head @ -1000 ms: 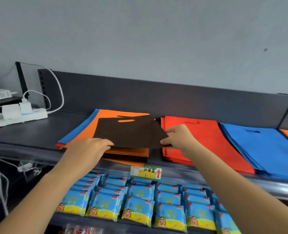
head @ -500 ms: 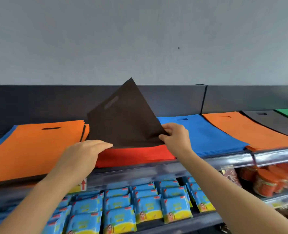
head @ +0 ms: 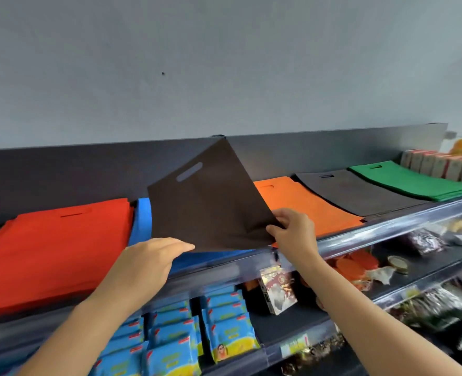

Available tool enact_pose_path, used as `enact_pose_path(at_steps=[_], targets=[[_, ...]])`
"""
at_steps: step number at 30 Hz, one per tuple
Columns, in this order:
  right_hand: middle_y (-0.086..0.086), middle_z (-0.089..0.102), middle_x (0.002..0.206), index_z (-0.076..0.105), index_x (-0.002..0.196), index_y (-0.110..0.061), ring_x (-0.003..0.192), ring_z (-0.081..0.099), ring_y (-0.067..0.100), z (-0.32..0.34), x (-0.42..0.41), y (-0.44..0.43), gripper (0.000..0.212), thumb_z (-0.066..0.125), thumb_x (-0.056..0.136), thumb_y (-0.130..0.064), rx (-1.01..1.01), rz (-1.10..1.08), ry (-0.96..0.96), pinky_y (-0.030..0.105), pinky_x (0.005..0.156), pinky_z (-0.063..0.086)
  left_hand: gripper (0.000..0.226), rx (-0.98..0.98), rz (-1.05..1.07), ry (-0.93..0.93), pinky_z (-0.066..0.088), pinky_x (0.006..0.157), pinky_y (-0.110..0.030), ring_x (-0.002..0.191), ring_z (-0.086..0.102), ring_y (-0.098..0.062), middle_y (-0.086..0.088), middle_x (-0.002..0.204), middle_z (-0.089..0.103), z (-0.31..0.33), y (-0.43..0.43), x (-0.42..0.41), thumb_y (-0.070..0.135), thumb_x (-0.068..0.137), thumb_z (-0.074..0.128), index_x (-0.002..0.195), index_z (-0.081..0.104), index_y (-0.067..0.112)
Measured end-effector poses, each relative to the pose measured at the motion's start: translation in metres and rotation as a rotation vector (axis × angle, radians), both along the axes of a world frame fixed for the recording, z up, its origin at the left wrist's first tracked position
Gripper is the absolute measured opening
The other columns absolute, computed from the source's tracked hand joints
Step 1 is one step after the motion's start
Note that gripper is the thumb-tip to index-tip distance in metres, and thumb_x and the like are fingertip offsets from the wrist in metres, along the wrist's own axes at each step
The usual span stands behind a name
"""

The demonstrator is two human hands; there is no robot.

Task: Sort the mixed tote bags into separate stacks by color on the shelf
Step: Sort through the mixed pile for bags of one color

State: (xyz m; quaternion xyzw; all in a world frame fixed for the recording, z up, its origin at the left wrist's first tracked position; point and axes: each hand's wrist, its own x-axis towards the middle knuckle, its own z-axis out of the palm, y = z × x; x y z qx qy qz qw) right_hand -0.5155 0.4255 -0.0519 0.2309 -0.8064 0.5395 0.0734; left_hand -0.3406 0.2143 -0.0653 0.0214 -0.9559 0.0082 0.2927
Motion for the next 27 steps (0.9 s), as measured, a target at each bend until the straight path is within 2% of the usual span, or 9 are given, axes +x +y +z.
enact_pose_path(at_steps=[2, 5, 7, 9, 11, 14, 18, 23, 27], targets=[[-0.001, 0.067, 0.086, 0.07, 0.101, -0.01, 0.084, 0.063, 0.012, -0.004, -0.024, 0.025, 0.026, 0.062, 0.08, 0.004, 0.013, -0.036, 0.002, 0.019, 0.071, 0.046, 0.051, 0.01, -0.024, -0.014, 0.054, 0.056, -0.028, 0.085, 0.068, -0.008, 0.017, 0.1, 0.07, -0.004, 0.024, -0.028, -0.005, 0.068, 0.064, 0.102, 0.07, 0.032], [0.0, 0.071, 0.092, 0.07, 0.101, -0.013, 0.087, 0.065, 0.013, -0.01, -0.06, 0.058, 0.026, 0.063, 0.08, 0.001, 0.039, -0.085, 0.003, 0.022, 0.076, 0.048, 0.059, -0.012, -0.059, -0.04, 0.053, 0.049, -0.027, 0.08, 0.069, -0.009, 0.016, 0.094, 0.071, -0.001, 0.053, -0.068, -0.011, 0.056, 0.076, 0.098, 0.072, 0.031], [0.0, 0.071, 0.091, 0.071, 0.097, -0.013, 0.087, 0.065, 0.012, -0.011, -0.083, 0.077, 0.024, 0.064, 0.079, 0.002, 0.026, -0.118, 0.003, 0.022, 0.076, 0.047, 0.062, -0.031, -0.09, -0.043, 0.052, 0.048, -0.026, 0.078, 0.069, -0.009, 0.016, 0.092, 0.071, 0.007, 0.07, -0.095, -0.013, 0.054, 0.074, 0.097, 0.072, 0.031], [-0.002, 0.07, 0.087, 0.071, 0.097, -0.012, 0.085, 0.064, 0.011, -0.009, -0.104, 0.094, 0.025, 0.064, 0.079, 0.003, 0.019, -0.169, 0.014, 0.021, 0.077, 0.046, 0.059, -0.052, -0.134, -0.051, 0.054, 0.054, -0.028, 0.082, 0.069, -0.01, 0.015, 0.095, 0.071, 0.017, 0.085, -0.123, -0.013, 0.06, 0.065, 0.1, 0.071, 0.031], [-0.002, 0.07, 0.087, 0.071, 0.099, -0.012, 0.084, 0.064, 0.011, -0.008, -0.125, 0.108, 0.026, 0.064, 0.079, 0.003, 0.011, -0.223, 0.018, 0.023, 0.08, 0.048, 0.059, -0.051, -0.172, -0.069, 0.054, 0.074, -0.033, 0.101, 0.064, -0.012, 0.013, 0.111, 0.068, 0.025, 0.098, -0.155, -0.011, 0.075, 0.053, 0.114, 0.066, 0.031], [-0.004, 0.068, 0.086, 0.071, 0.1, -0.013, 0.083, 0.063, 0.012, -0.008, -0.159, 0.124, 0.027, 0.061, 0.08, 0.003, -0.012, -0.299, 0.0, 0.025, 0.08, 0.05, 0.061, -0.048, -0.209, -0.137, 0.039, 0.095, -0.026, 0.126, 0.045, -0.006, 0.018, 0.135, 0.051, 0.031, 0.108, -0.205, -0.003, 0.089, 0.039, 0.133, 0.049, 0.037], [0.0, 0.07, 0.092, 0.07, 0.101, -0.015, 0.086, 0.065, 0.019, -0.003, -0.206, 0.139, 0.029, 0.058, 0.082, 0.003, -0.039, -0.392, -0.039, 0.037, 0.082, 0.055, 0.06, -0.054, -0.263, -0.199, 0.036, 0.099, -0.025, 0.13, 0.039, -0.005, 0.017, 0.141, 0.044, 0.047, 0.127, -0.269, 0.0, 0.091, 0.034, 0.137, 0.042, 0.039], [0.001, 0.067, 0.098, 0.066, 0.112, -0.012, 0.09, 0.06, 0.015, 0.004, -0.26, 0.17, 0.033, 0.056, 0.085, 0.003, -0.02, -0.504, -0.039, 0.026, 0.08, 0.046, 0.06, -0.117, -0.325, -0.278, 0.038, 0.101, -0.031, 0.13, 0.04, -0.01, 0.013, 0.143, 0.044, 0.052, 0.157, -0.334, 0.002, 0.091, 0.033, 0.14, 0.038, 0.037], [0.009, 0.065, 0.116, 0.06, 0.123, -0.007, 0.087, 0.052, 0.013, 0.004, -0.296, 0.192, 0.039, 0.054, 0.086, 0.004, 0.029, -0.574, -0.033, 0.022, 0.08, 0.041, 0.062, -0.148, -0.361, -0.348, 0.042, 0.097, -0.037, 0.127, 0.043, -0.017, 0.007, 0.14, 0.047, 0.044, 0.186, -0.369, 0.0, 0.091, 0.032, 0.142, 0.034, 0.035]])
